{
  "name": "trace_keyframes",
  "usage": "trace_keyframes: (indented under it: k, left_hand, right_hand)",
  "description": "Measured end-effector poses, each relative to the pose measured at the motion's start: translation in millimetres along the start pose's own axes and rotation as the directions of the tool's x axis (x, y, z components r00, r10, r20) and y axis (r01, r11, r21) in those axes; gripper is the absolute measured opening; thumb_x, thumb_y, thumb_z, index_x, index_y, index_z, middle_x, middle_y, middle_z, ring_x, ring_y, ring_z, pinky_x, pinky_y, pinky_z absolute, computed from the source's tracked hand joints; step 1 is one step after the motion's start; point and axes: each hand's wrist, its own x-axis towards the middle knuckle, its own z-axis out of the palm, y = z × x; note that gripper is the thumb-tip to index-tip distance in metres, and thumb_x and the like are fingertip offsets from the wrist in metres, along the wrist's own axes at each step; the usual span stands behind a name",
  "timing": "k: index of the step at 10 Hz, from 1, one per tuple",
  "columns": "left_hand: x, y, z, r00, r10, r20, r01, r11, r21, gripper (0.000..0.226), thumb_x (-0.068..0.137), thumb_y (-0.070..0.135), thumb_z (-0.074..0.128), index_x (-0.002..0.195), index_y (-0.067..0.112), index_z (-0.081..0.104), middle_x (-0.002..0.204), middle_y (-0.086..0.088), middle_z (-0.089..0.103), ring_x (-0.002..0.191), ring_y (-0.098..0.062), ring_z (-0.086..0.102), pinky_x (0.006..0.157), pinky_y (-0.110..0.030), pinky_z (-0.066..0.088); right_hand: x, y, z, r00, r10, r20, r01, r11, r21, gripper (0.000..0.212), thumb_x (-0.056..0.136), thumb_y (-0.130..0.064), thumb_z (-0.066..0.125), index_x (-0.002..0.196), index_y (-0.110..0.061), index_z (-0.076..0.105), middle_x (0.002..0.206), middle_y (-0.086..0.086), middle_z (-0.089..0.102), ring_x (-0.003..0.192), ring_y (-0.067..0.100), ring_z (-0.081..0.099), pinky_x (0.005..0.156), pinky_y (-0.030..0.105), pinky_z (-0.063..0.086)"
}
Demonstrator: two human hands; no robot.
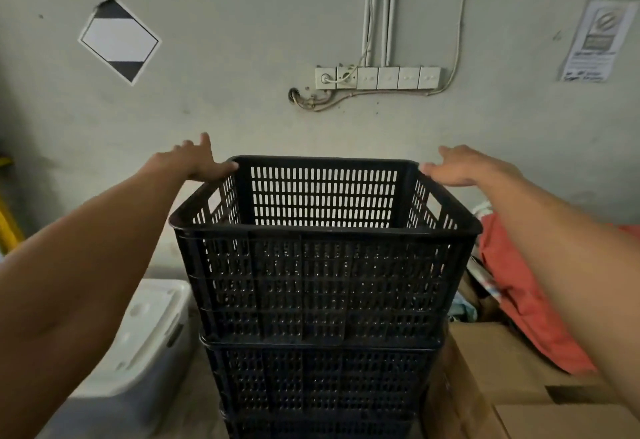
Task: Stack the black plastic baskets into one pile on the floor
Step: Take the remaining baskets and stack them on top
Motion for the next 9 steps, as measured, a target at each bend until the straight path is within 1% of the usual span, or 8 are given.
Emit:
trace_keyframes:
  k: [1,3,4,5,6,7,8,9]
  left_hand:
    - [-4.1,4.9,12.6,0.993,0.034,-0.113,-0.041,0.998,-0.056,0.103,0.080,0.086,0.024,0.156,0.024,-0.009,0.162,-0.019,0.007,0.146,-0.042,0.013,0.115,-0.059,0.014]
    - [-15.2,0.8,43.5,0.990,0.082,0.116,-0.095,0.988,0.120,0.111,0.076,0.088,0.029,0.151,0.028,-0.025,0.160,-0.011,-0.023,0.148,-0.035,-0.011,0.117,-0.058,-0.006]
    - [-0.4,13.1,2.1,0.991,0.133,-0.032,-0.130,0.987,0.095,0.109,0.075,0.090,0.018,0.152,0.024,-0.022,0.161,-0.011,-0.021,0.148,-0.033,-0.013,0.116,-0.055,-0.009]
    - [-3.1,10.9,0.2,0.986,0.126,-0.110,-0.129,0.991,-0.023,0.105,0.077,0.088,0.013,0.154,0.023,-0.016,0.163,-0.009,-0.011,0.150,-0.031,-0.005,0.117,-0.054,-0.004]
    - [-24.8,-6.4,42.7,0.993,0.051,0.103,-0.040,0.993,-0.112,0.116,0.076,0.085,0.042,0.155,0.021,-0.014,0.163,-0.016,0.007,0.147,-0.036,0.018,0.117,-0.053,0.019]
    - [-27.6,-7.9,55.8,0.996,0.034,0.081,-0.013,0.968,-0.250,0.111,0.080,0.081,0.042,0.156,0.019,-0.010,0.162,-0.018,0.008,0.145,-0.038,0.023,0.115,-0.052,0.023]
    - [-25.9,-10.7,32.5,0.990,-0.124,-0.067,0.020,0.594,-0.804,0.097,0.084,0.080,0.035,0.156,0.017,0.016,0.156,-0.018,0.031,0.134,-0.034,0.043,0.107,-0.047,0.034]
    - [-61.6,-37.0,67.1,0.889,-0.407,-0.208,-0.086,0.297,-0.951,0.047,0.096,0.051,0.042,0.129,0.018,0.051,0.132,-0.021,0.059,0.095,-0.019,0.067,0.084,-0.034,0.051]
  right_hand:
    - [4.4,1.2,6.5,0.998,-0.050,-0.048,0.054,0.995,0.081,0.077,0.098,-0.064,0.021,0.159,-0.023,-0.001,0.166,0.005,-0.005,0.152,0.025,-0.005,0.121,0.051,0.002]
    - [-2.2,17.3,57.1,0.985,0.020,0.174,-0.032,0.997,0.069,0.078,0.098,-0.065,0.017,0.156,-0.025,-0.016,0.162,0.009,-0.022,0.150,0.027,-0.015,0.119,0.055,-0.007]
    - [11.8,6.3,33.5,0.998,0.017,0.060,-0.024,0.993,0.116,0.076,0.099,-0.063,0.012,0.157,-0.020,-0.011,0.163,0.012,-0.019,0.150,0.028,-0.015,0.119,0.054,-0.007]
    - [15.7,2.2,39.9,0.999,-0.037,-0.028,0.041,0.991,0.131,0.076,0.099,-0.064,0.017,0.157,-0.024,-0.009,0.164,0.007,-0.017,0.150,0.029,-0.011,0.118,0.054,-0.005]
    - [12.3,8.9,71.9,0.997,0.002,0.075,0.001,0.999,-0.037,0.090,0.093,-0.065,0.044,0.158,-0.028,-0.007,0.165,0.007,-0.010,0.151,0.034,0.006,0.120,0.056,0.012]
    - [11.5,11.0,65.9,0.994,-0.007,0.106,-0.030,0.937,0.348,0.092,0.088,-0.069,0.050,0.159,-0.026,0.009,0.166,0.003,0.004,0.150,0.029,0.016,0.119,0.048,0.020]
    - [-2.5,30.1,48.7,0.980,0.196,-0.018,-0.065,0.407,0.911,0.063,0.084,-0.064,0.058,0.135,-0.028,0.054,0.145,0.008,0.051,0.121,0.022,0.056,0.097,0.038,0.044]
    - [-51.0,71.2,120.4,0.946,0.320,0.052,-0.134,0.241,0.961,0.043,0.086,-0.055,0.058,0.116,-0.025,0.066,0.124,0.004,0.068,0.108,0.021,0.066,0.086,0.037,0.049]
